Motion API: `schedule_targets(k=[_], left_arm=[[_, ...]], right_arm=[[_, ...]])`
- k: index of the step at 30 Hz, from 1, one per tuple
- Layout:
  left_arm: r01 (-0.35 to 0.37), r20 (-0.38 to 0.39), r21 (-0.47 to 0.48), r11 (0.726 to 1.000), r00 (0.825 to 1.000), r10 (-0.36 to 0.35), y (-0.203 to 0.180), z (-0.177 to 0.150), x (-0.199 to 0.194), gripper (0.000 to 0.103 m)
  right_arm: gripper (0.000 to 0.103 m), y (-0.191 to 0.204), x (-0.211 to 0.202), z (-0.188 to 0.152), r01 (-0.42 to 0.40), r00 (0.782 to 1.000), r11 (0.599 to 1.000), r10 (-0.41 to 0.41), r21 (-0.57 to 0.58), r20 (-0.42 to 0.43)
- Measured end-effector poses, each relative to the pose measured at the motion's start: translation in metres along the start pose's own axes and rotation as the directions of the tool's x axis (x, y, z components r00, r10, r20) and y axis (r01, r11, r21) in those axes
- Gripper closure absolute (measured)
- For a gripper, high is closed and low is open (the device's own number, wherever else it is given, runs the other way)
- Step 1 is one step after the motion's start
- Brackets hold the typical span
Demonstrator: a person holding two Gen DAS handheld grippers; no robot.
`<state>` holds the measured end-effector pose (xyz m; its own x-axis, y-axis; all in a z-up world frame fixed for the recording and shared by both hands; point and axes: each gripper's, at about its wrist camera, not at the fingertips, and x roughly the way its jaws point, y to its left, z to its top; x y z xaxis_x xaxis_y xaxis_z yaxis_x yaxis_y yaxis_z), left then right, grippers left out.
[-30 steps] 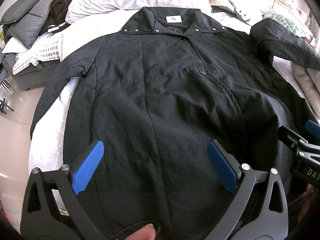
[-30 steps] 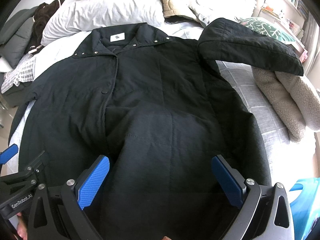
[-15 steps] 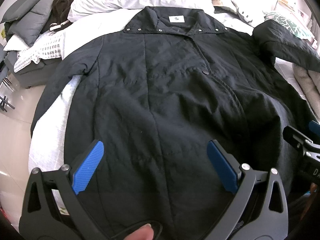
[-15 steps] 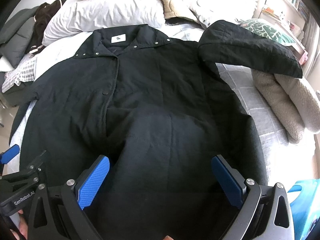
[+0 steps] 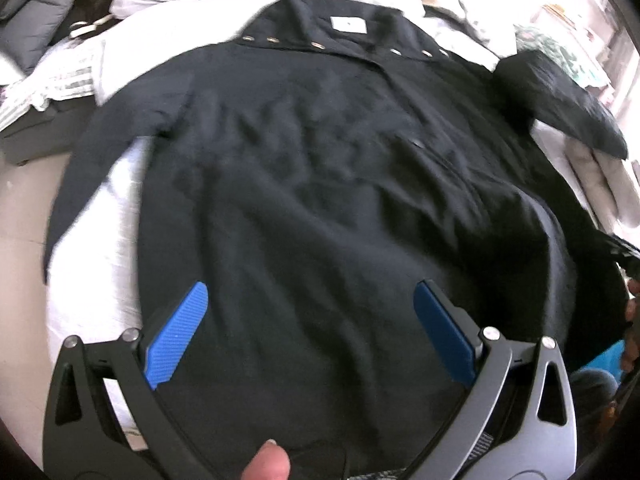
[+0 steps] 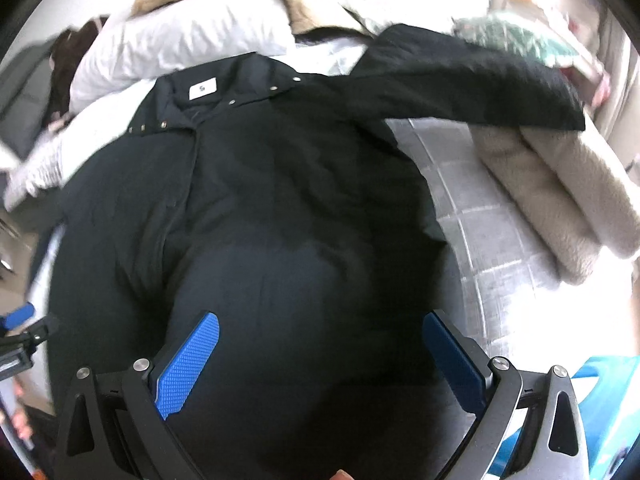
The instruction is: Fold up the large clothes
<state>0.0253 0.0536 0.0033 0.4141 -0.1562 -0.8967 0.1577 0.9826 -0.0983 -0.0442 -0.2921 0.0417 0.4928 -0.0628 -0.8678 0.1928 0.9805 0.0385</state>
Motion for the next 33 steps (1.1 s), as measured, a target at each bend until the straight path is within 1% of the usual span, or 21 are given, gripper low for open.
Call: schedule_targets(k=[2, 3, 6, 9, 11, 12, 14, 16, 18, 20, 21, 22, 23, 24, 25, 27, 28, 29, 30, 31, 33], left_arm=[[-0.001, 0.022, -0.034, 0.999, 1.0, 0.001, 0.021, 0.009, -0.007, 0.0], [-0.002, 0.025, -0.062, 0.998, 1.0, 0.004, 0.037, 0.016, -0.009, 0.0], [-0.011, -0.026, -0.14, 0.99, 1.0, 0.008, 0.071, 0.028, -0.005, 0.0], [-0.004, -0.073, -0.237, 0.972, 0.997, -0.014, 0.11, 0.034, 0.014, 0.001], [-0.003, -0.112, -0.299, 0.954, 0.993, -0.032, 0.135, 0.03, 0.036, 0.001], [0.005, -0.124, -0.314, 0.949, 0.991, -0.046, 0.14, 0.028, 0.043, 0.004], [0.041, -0.159, -0.355, 0.934, 0.982, -0.104, 0.152, 0.019, 0.064, 0.008], [0.078, -0.21, -0.407, 0.91, 0.961, -0.177, 0.159, 0.009, 0.084, 0.024], [0.139, -0.229, -0.46, 0.877, 0.936, -0.268, 0.162, 0.002, 0.097, 0.037], [0.221, -0.215, -0.542, 0.811, 0.896, -0.388, 0.164, -0.004, 0.104, 0.049], [0.245, -0.21, -0.564, 0.789, 0.881, -0.423, 0.165, -0.004, 0.106, 0.064], [0.259, -0.2, -0.575, 0.776, 0.875, -0.441, 0.165, -0.004, 0.104, 0.082], [0.266, -0.188, -0.579, 0.771, 0.876, -0.444, 0.164, -0.005, 0.1, 0.089], [0.273, -0.168, -0.583, 0.765, 0.881, -0.442, 0.166, -0.005, 0.095, 0.093], [0.278, -0.138, -0.582, 0.764, 0.892, -0.43, 0.167, -0.002, 0.085, 0.094], [0.295, -0.061, -0.568, 0.768, 0.916, -0.397, 0.169, 0.002, 0.066, 0.095], [0.294, -0.011, -0.553, 0.779, 0.933, -0.36, 0.171, 0.006, 0.052, 0.095], [0.273, 0.035, -0.535, 0.799, 0.953, -0.302, 0.172, 0.012, 0.039, 0.096], [0.247, 0.061, -0.515, 0.821, 0.966, -0.252, 0.174, 0.015, 0.033, 0.096], [0.184, 0.079, -0.474, 0.861, 0.983, -0.166, 0.171, 0.021, 0.024, 0.096], [0.141, 0.072, -0.444, 0.885, 0.99, -0.121, 0.167, 0.025, 0.026, 0.096]], right_arm=[[0.0, -0.023, -0.004, 0.013, -0.051, 0.999, 0.997, 0.052, 0.06, -0.003], [0.0, -0.028, -0.007, 0.019, -0.027, 1.0, 0.998, 0.028, 0.061, -0.004], [0.0, -0.051, 0.001, 0.037, -0.069, 0.997, 0.992, 0.073, 0.107, -0.032], [0.001, -0.065, 0.027, 0.048, -0.12, 0.986, 0.984, 0.134, 0.132, -0.101], [0.011, -0.076, 0.048, 0.052, -0.107, 0.982, 0.983, 0.128, 0.152, -0.139], [0.013, -0.082, 0.059, 0.051, -0.106, 0.979, 0.98, 0.133, 0.17, -0.157], [0.02, -0.092, 0.072, 0.047, -0.105, 0.974, 0.975, 0.141, 0.194, -0.18], [0.024, -0.102, 0.086, 0.044, -0.091, 0.968, 0.972, 0.137, 0.216, -0.209], [0.028, -0.111, 0.095, 0.041, -0.077, 0.964, 0.967, 0.135, 0.243, -0.231], [0.043, -0.121, 0.107, 0.038, -0.115, 0.951, 0.949, 0.191, 0.293, -0.244], [0.05, -0.126, 0.114, 0.035, -0.157, 0.936, 0.929, 0.248, 0.335, -0.249], [0.064, -0.131, 0.122, 0.03, -0.206, 0.913, 0.9, 0.318, 0.385, -0.254], [0.078, -0.134, 0.126, 0.026, -0.239, 0.897, 0.875, 0.366, 0.422, -0.25], [0.084, -0.135, 0.126, 0.026, -0.25, 0.892, 0.867, 0.379, 0.431, -0.245], [0.091, -0.136, 0.12, 0.027, -0.257, 0.899, 0.866, 0.377, 0.429, -0.224], [0.096, -0.137, 0.101, 0.031, -0.274, 0.913, 0.865, 0.371, 0.421, -0.169], [0.096, -0.138, 0.092, 0.033, -0.285, 0.921, 0.868, 0.366, 0.406, -0.135], [0.097, -0.137, 0.083, 0.035, -0.281, 0.932, 0.878, 0.346, 0.387, -0.109], [0.097, -0.137, 0.075, 0.036, -0.268, 0.943, 0.892, 0.32, 0.365, -0.089], [0.097, -0.136, 0.073, 0.036, -0.252, 0.95, 0.902, 0.3, 0.35, -0.089], [0.096, -0.133, 0.076, 0.033, -0.213, 0.959, 0.923, 0.26, 0.322, -0.111]])
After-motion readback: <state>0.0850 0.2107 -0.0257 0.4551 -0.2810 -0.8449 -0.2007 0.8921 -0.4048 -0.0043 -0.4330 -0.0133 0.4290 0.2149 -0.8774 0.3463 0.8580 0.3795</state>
